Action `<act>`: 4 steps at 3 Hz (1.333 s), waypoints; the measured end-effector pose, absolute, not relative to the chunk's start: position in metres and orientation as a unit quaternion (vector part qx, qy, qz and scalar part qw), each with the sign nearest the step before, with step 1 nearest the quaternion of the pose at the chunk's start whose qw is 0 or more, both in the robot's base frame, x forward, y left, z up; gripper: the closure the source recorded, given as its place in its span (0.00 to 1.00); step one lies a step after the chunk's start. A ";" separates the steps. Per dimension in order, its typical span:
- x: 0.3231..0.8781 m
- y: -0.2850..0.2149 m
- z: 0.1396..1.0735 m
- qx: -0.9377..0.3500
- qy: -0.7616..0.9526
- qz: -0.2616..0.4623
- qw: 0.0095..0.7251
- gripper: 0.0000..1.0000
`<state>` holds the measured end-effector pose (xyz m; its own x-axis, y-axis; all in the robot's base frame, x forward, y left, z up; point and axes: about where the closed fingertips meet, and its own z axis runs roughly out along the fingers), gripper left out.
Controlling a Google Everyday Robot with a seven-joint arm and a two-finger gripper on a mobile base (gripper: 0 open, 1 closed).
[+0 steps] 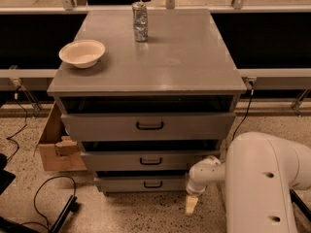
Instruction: Open bottom drawer
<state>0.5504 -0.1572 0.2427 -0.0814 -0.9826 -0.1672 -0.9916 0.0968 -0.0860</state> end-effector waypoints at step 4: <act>0.583 -0.151 0.193 -0.668 0.740 0.034 0.073 0.43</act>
Offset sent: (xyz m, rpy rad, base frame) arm 0.0540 0.0009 -0.0275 0.0486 -0.0454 -0.0113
